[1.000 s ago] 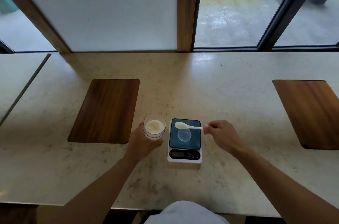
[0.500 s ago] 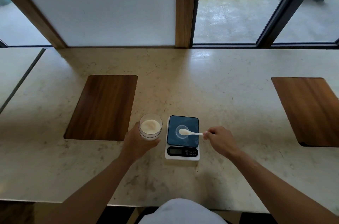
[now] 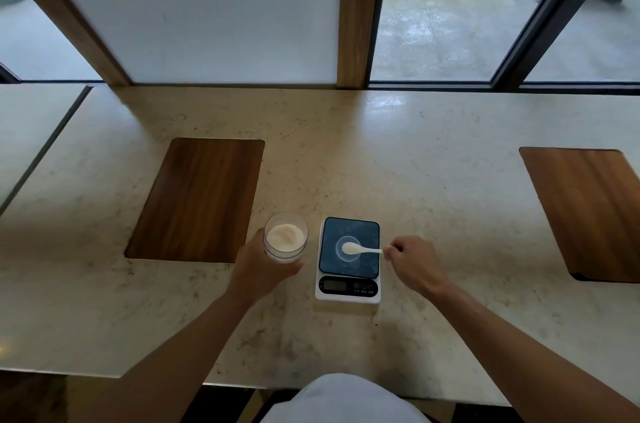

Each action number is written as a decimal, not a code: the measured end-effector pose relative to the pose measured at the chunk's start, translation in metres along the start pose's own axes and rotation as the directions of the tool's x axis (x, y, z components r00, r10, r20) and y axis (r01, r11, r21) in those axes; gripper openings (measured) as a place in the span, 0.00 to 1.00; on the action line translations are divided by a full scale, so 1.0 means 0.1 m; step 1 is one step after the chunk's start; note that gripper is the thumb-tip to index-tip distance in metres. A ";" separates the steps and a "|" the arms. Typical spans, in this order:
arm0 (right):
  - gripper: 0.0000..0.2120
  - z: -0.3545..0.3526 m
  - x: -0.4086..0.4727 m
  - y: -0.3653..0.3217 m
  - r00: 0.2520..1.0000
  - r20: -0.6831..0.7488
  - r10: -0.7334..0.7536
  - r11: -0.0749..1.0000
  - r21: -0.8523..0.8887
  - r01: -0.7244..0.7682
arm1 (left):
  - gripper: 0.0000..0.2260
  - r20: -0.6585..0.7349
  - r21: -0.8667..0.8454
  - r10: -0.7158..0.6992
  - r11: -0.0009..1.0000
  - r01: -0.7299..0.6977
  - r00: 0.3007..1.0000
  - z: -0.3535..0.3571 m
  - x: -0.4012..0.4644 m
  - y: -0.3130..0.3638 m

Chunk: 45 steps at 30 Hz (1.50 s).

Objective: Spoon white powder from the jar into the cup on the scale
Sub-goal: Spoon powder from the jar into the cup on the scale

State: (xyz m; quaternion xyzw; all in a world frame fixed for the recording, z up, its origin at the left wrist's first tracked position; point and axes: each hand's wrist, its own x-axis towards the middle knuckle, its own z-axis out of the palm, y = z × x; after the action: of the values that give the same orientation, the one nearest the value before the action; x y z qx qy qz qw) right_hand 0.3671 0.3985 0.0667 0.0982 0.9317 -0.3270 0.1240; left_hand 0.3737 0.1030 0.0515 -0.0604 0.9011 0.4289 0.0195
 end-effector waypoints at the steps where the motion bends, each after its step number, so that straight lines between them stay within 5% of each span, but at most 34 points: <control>1: 0.14 0.01 0.00 0.00 1.000 -0.001 -0.008 1.000 -0.009 0.008 | 0.37 0.001 0.000 -0.002 1.000 0.002 1.000 0.00 0.00 0.00; 14: 0.13 0.02 0.00 -0.03 0.994 -0.030 -0.104 0.991 -0.083 0.102 | 0.34 0.042 -0.003 0.045 0.999 -0.045 0.998 0.07 0.00 0.09; 31: 0.11 -0.07 -0.16 -0.04 0.909 -0.086 -0.407 0.883 -0.292 0.367 | 0.31 0.039 0.003 0.070 0.998 -0.070 0.997 0.12 -0.04 0.16; 41: 0.08 -0.10 -0.26 -0.03 0.831 -0.148 -0.536 0.827 -0.292 0.481 | 0.31 0.062 -0.025 0.126 0.992 -0.124 0.990 0.15 -0.04 0.17; 45: 0.08 -0.10 -0.26 -0.03 0.880 -0.185 -0.437 0.896 -0.176 0.408 | 0.30 0.082 -0.038 0.143 0.989 -0.140 0.986 0.16 -0.03 0.18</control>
State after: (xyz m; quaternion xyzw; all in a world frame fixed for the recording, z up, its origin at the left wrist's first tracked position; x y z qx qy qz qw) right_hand 0.3899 0.4002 0.0836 -0.0808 0.9579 -0.2712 -0.0480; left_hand 0.3737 0.1269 0.0560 0.0216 0.8944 0.4460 0.0261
